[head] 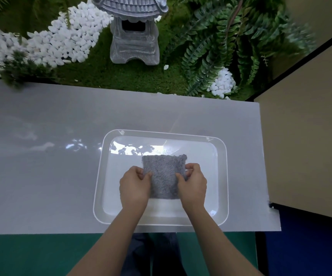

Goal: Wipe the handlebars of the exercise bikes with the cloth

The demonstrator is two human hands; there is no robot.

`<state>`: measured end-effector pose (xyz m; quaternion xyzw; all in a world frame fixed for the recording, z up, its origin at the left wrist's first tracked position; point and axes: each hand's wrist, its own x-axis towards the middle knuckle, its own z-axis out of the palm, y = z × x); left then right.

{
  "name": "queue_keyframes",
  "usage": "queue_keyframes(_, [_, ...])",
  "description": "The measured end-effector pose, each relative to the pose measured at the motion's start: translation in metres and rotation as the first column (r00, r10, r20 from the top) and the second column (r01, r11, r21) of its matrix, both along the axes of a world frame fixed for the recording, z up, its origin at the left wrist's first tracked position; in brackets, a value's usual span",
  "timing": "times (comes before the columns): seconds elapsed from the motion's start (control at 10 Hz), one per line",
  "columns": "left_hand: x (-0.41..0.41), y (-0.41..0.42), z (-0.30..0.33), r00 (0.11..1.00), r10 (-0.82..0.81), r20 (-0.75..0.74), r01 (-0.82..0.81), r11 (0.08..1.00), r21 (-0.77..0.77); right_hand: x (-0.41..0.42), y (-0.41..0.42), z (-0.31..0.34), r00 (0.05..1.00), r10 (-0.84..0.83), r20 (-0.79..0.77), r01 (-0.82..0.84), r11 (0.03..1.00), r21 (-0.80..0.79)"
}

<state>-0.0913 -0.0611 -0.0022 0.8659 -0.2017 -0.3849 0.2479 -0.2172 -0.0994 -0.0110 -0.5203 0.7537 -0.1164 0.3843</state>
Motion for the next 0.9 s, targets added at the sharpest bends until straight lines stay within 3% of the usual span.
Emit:
queue_keyframes(0.1, [0.002,0.004,0.002,0.991,-0.106,0.087,0.109,0.993,-0.038,-0.002,0.001,0.003,0.992,0.079,-0.101,-0.089,0.991,-0.103])
queue_keyframes(0.2, [0.003,0.015,0.002,0.783,-0.444,0.435,0.512,0.858,-0.046,-0.011,0.007,0.007,0.864,0.366,-0.345,-0.476,0.815,-0.329])
queue_keyframes(0.3, [0.012,0.024,-0.004,0.424,-0.723,0.545,0.826,0.555,0.095,-0.025,0.011,0.004,0.556,0.67,-0.492,-0.825,0.518,-0.227])
queue_keyframes(0.4, [0.028,0.028,-0.015,0.254,-0.866,0.43,0.871,0.398,0.289,-0.042,0.005,-0.002,0.39,0.79,-0.473,-0.881,0.47,0.059])
queue_keyframes(0.5, [0.035,0.027,-0.02,0.202,-0.894,0.4,0.861,0.357,0.362,-0.054,-0.001,-0.009,0.359,0.81,-0.464,-0.843,0.495,0.21])
queue_keyframes(0.6, [0.035,0.026,-0.017,0.186,-0.907,0.377,0.861,0.335,0.381,-0.054,-0.002,-0.005,0.372,0.812,-0.45,-0.829,0.509,0.234])
queue_keyframes(0.7, [0.034,0.025,-0.006,0.218,-0.9,0.376,0.844,0.367,0.39,-0.049,-0.001,0.005,0.445,0.79,-0.422,-0.809,0.557,0.188])
queue_keyframes(0.8, [0.031,0.024,0.015,0.284,-0.896,0.342,0.817,0.412,0.403,-0.042,0.001,0.027,0.587,0.73,-0.351,-0.751,0.652,0.101])
queue_keyframes(0.9, [0.027,0.022,0.043,0.312,-0.89,0.332,0.813,0.431,0.392,-0.034,0.0,0.055,0.649,0.692,-0.316,-0.725,0.688,0.015])
